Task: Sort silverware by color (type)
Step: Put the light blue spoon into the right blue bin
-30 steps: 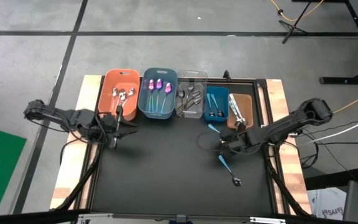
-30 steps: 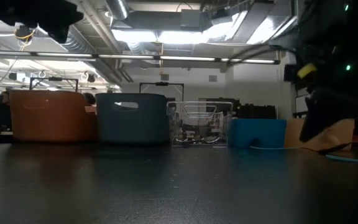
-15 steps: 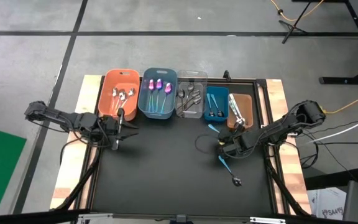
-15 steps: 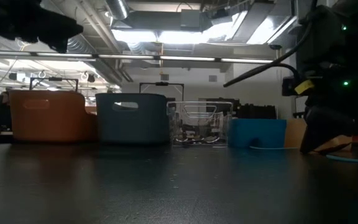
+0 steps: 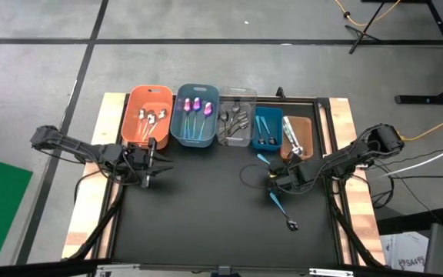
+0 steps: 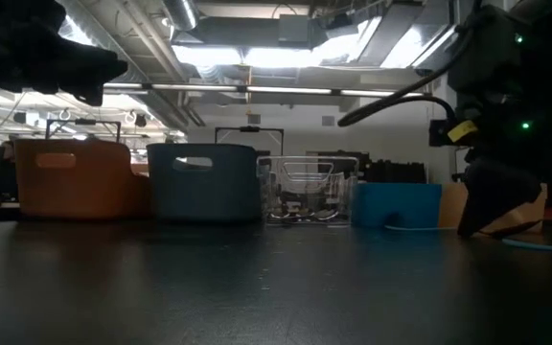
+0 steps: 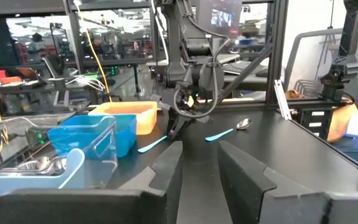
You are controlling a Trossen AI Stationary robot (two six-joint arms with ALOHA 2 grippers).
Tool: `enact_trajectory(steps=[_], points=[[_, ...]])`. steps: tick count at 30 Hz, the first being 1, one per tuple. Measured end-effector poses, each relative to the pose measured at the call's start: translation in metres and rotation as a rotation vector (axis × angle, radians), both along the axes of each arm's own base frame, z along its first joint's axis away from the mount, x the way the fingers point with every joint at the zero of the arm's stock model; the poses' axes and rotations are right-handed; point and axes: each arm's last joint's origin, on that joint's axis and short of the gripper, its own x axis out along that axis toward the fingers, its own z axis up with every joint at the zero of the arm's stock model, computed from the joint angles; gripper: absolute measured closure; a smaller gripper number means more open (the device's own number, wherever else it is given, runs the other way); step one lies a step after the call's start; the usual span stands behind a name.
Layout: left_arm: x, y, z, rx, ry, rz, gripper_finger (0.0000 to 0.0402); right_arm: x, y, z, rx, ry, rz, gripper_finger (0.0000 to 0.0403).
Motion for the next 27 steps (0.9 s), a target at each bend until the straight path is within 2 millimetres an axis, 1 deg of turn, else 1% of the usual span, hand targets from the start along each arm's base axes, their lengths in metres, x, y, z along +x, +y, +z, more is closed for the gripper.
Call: enact_trajectory(steps=[8, 10, 23, 27], points=[[0.0001, 0.0000, -0.0011, 0.006, 0.011, 0.001, 0.0305, 0.0024, 0.0015, 0.0001, 0.030, -0.020, 0.007, 0.0288], [0.0000, 0.0000, -0.0010, 0.005, 0.010, 0.001, 0.0305, 0.0027, 0.0017, 0.0002, 0.034, -0.022, 0.008, 0.0294], [0.0001, 0.0000, -0.0009, 0.006, 0.010, 0.001, 0.0305, 0.0033, 0.0010, -0.0002, 0.058, -0.016, 0.006, 0.0393], [0.0001, 0.0000, -0.0009, 0.006, 0.010, 0.000, 0.0305, 0.0034, 0.0017, -0.0002, 0.073, -0.015, 0.010, 0.0397]])
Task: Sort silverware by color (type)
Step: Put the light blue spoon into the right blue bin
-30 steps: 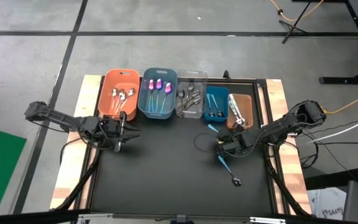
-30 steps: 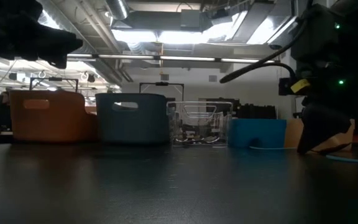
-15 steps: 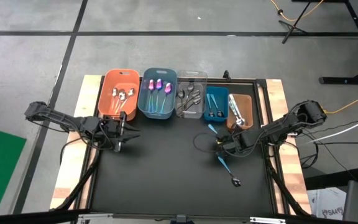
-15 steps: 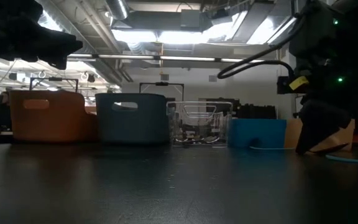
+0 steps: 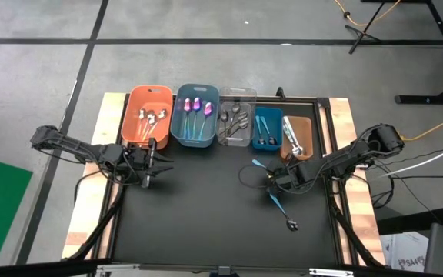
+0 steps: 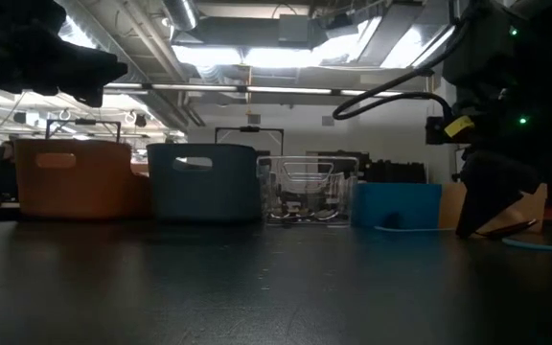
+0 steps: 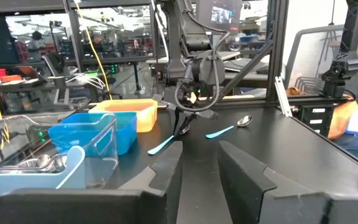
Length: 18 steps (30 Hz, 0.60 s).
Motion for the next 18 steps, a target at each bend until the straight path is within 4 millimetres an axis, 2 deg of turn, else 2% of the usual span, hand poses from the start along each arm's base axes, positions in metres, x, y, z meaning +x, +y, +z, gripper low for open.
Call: enact_trajectory(steps=[9, 18], points=[[0.000, 0.000, 0.000, 0.000, 0.000, 0.000, 0.0305, 0.000, 0.000, 0.002, 0.014, -0.018, 0.002, 0.0400], [0.000, 0.000, 0.000, -0.001, 0.000, 0.003, 0.0305, -0.004, 0.003, 0.023, 0.154, -0.082, 0.042, 0.0402]])
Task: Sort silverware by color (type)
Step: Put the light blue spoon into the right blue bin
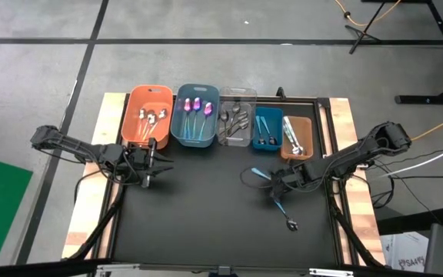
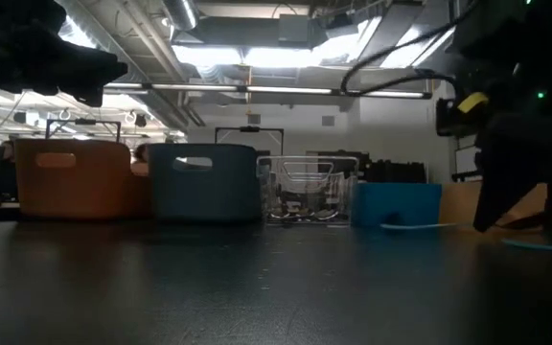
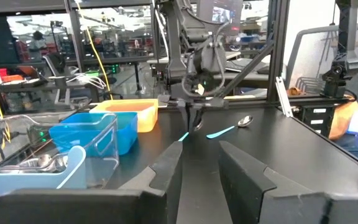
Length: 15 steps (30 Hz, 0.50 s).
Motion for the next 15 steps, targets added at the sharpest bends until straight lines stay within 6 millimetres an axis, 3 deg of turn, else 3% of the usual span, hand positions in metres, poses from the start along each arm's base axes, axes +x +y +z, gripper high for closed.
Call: enact_trajectory(steps=[8, 15], points=[[0.000, 0.000, 0.000, 0.000, 0.000, 0.000, 0.0305, 0.001, 0.002, 0.024, 0.098, -0.150, 0.065, 0.0402], [0.000, 0.000, 0.000, 0.000, 0.000, 0.002, 0.0305, -0.008, -0.003, 0.060, 0.105, -0.359, 0.071, 0.0402]])
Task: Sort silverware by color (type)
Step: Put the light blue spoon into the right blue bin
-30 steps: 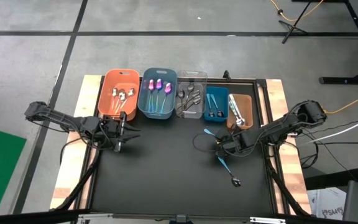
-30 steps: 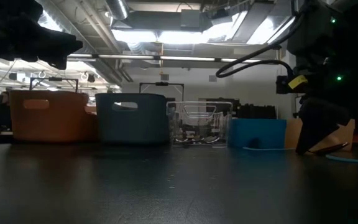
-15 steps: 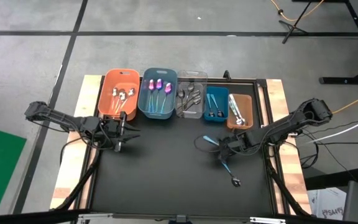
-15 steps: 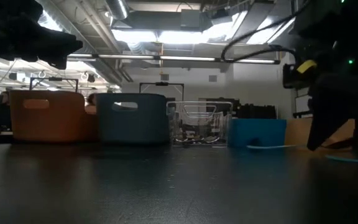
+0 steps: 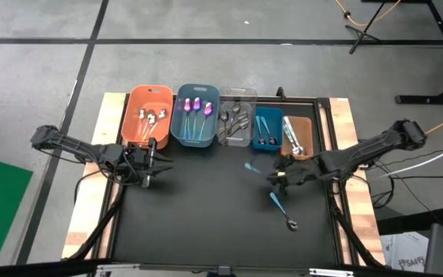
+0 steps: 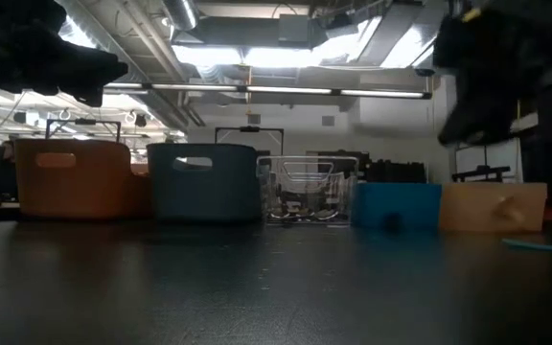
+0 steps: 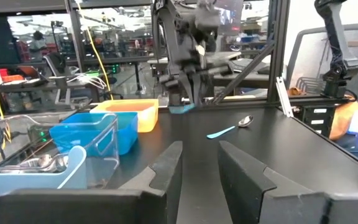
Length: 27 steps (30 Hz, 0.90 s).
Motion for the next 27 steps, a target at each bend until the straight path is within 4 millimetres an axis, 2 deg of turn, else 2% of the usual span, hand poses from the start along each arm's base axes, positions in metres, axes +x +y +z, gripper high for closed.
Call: enact_trajectory(steps=[6, 10, 15, 20, 27], points=[[0.000, 0.001, 0.000, 0.020, 0.001, 0.027, 0.0305, -0.017, -0.014, 0.033, -0.120, -0.222, -0.194, 0.0402], [0.000, 0.002, 0.000, 0.066, 0.002, 0.062, 0.0305, -0.025, -0.030, 0.046, -0.209, -0.313, -0.376, 0.0402], [0.000, 0.003, 0.000, 0.088, 0.007, 0.099, 0.0305, -0.024, -0.059, 0.048, -0.230, -0.312, -0.537, 0.0402], [0.000, 0.007, 0.000, 0.142, 0.013, 0.139, 0.0305, -0.023, -0.088, 0.044, -0.183, -0.257, -0.587, 0.0402], [-0.001, 0.013, 0.003, 0.150, -0.013, 0.186, 0.0305, -0.026, -0.108, 0.044, -0.178, -0.233, -0.616, 0.0402]])
